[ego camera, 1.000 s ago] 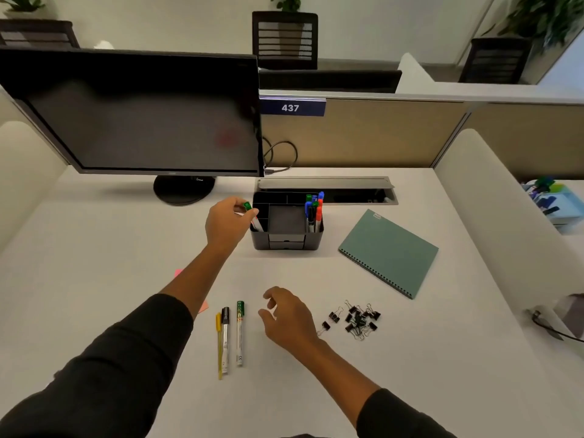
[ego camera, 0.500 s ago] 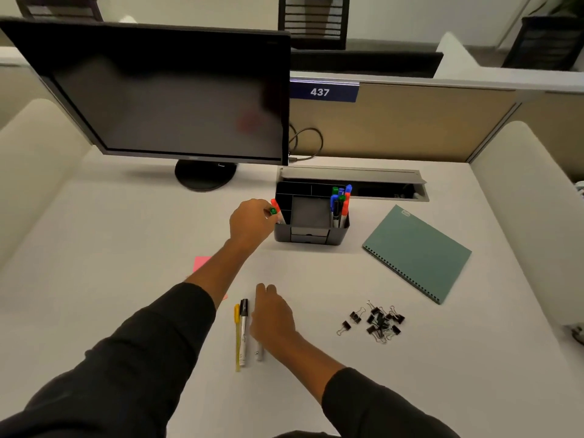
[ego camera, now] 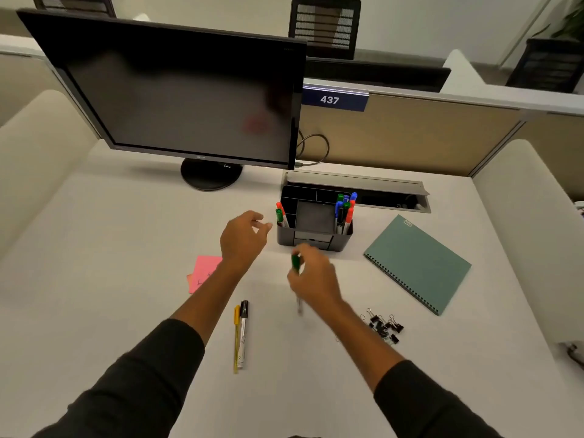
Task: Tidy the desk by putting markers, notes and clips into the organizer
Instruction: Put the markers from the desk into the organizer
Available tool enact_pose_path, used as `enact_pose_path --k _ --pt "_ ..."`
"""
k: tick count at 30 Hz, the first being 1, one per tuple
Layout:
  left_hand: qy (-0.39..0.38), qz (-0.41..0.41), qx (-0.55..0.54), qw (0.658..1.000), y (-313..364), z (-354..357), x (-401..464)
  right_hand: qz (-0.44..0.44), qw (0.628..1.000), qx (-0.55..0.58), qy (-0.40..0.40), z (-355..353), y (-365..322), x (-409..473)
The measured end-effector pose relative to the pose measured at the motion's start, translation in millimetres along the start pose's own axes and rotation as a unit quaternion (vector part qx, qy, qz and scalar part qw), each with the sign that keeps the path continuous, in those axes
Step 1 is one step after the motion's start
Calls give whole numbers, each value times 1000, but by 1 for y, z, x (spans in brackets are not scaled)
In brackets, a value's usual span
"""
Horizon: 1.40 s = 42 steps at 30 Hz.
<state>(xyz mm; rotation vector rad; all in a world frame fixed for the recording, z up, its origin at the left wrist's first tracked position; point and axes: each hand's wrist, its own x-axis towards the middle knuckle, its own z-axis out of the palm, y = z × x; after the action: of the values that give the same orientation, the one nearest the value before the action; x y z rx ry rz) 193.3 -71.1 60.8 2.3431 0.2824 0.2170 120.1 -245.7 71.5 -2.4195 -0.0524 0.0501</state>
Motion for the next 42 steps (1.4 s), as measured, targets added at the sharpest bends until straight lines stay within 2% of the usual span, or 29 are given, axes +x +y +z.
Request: enact_pose_path --k 5,9,12,23,27,32,37,42 --pt "-16 -51 -37 998 -38 -10 -65 -48 984 119 126 -67 -25 53" --pt "-29 -96 -42 994 -69 -17 -110 -77 971 139 180 -81 -39 81" --pt "-25 -127 -15 992 -86 -25 -128 -92 973 128 171 -72 -40 95" --pt "-75 -120 73 987 -102 -28 -150 -108 991 16 82 -22 -16 110" --pt "-79 -75 108 988 -95 -19 -146 -110 991 -20 74 -15 -9 112" --pt "-121 -29 173 977 -90 -9 -125 -107 990 -61 65 -8 -1 115" --pt "-166 -10 243 956 -80 -1 -112 -99 992 -51 63 -8 -1 114" --pt "-163 -27 224 960 -78 5 -110 -102 991 -26 83 -16 4 110"
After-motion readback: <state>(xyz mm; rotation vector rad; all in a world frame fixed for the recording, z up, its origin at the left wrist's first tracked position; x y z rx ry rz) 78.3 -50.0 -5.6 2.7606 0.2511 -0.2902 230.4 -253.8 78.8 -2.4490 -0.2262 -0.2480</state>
